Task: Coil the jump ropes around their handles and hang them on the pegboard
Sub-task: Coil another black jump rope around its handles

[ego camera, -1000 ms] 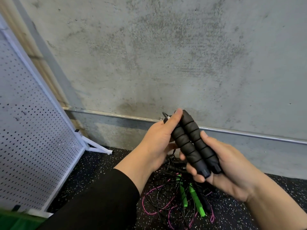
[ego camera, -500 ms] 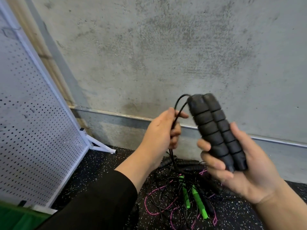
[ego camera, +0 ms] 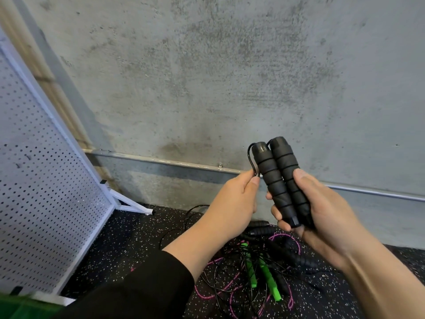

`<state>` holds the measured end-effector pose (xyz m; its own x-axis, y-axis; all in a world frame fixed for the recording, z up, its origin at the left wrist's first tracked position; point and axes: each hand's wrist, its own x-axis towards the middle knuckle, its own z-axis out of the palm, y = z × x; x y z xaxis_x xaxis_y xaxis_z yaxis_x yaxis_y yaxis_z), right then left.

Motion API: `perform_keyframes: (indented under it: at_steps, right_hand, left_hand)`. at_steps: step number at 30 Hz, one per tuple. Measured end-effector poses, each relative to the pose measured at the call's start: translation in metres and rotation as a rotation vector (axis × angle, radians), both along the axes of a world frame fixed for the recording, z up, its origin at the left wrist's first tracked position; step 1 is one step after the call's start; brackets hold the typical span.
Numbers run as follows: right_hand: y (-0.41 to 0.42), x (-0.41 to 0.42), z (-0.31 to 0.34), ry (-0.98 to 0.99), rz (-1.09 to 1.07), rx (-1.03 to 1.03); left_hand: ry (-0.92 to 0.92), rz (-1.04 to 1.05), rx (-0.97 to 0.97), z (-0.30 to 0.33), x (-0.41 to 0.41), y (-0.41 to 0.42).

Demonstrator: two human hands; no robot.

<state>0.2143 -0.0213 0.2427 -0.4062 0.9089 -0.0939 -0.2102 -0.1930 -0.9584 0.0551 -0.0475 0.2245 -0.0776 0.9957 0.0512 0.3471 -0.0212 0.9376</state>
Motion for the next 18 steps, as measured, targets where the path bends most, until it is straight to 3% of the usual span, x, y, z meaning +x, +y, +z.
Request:
perform_keyframes:
  at_steps: [8, 13, 18]
  right_hand:
    - [0.007, 0.004, -0.013, -0.537, -0.073, 0.403]
    - [0.006, -0.002, -0.022, -0.768, -0.138, 0.586]
    - [0.003, -0.006, -0.033, -1.006, -0.112, 0.826]
  left_hand:
    - [0.089, 0.025, -0.12, 0.001, -0.005, -0.001]
    - [-0.249, 0.013, -0.307, -0.002, -0.006, 0.001]
    - [-0.443, 0.07, -0.359, -0.006, -0.007, 0.001]
